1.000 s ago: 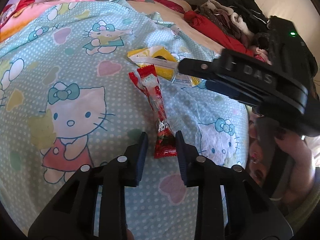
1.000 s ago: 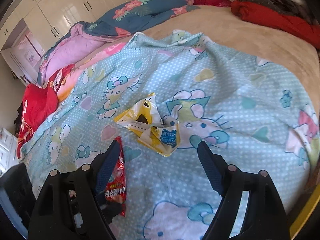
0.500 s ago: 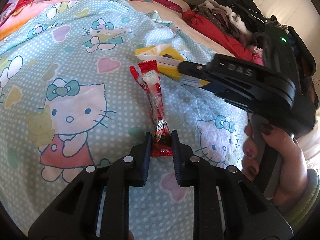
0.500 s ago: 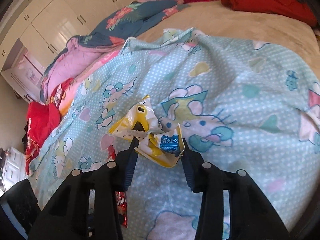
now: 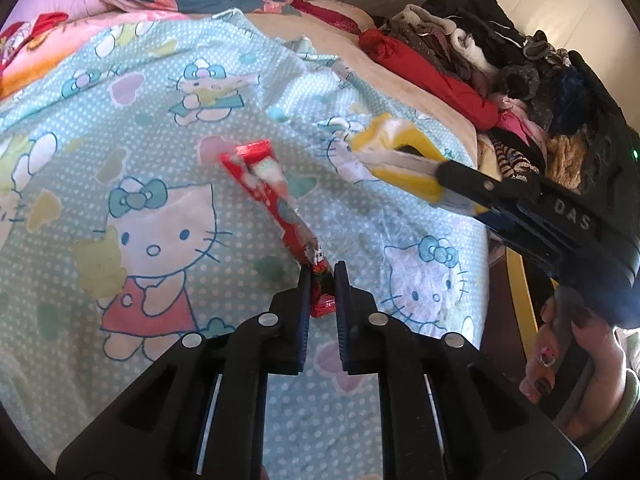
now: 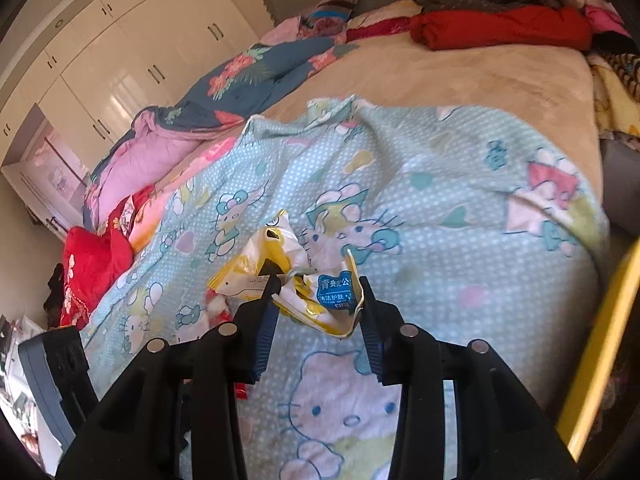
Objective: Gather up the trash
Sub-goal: 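Carry the red and yellow wrappers with both grippers over the bin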
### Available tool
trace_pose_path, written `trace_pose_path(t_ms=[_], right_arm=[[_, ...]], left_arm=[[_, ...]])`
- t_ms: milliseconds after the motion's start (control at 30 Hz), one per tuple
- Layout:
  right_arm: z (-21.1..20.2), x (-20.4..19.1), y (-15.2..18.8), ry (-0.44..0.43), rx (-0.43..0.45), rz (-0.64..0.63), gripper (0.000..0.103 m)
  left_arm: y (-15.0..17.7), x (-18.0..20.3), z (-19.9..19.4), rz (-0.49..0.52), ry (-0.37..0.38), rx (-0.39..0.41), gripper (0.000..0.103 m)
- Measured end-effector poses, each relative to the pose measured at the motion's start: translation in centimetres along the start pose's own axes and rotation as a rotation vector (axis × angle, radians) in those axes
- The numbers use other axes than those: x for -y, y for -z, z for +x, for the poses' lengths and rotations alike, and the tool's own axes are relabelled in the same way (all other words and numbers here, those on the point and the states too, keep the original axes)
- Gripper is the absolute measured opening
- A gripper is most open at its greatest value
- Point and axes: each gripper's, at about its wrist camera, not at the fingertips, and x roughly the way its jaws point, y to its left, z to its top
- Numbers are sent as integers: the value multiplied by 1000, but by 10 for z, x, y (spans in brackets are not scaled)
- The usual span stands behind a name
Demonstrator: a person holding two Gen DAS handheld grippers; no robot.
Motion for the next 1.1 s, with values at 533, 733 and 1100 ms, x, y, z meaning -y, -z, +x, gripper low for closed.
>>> trace_pose_path(t_ms=[533,733,1100], right_arm=[[-77,27,8,12,98,65,37],[-107,38,12,13,136,88,37],[-153,69,27,46,179,129,36]], left_arm=[[-8,37,-33,80,17,58,5],[-8,59,-41,118,28,72,5],[-3,100,-53,188,66,82,5]])
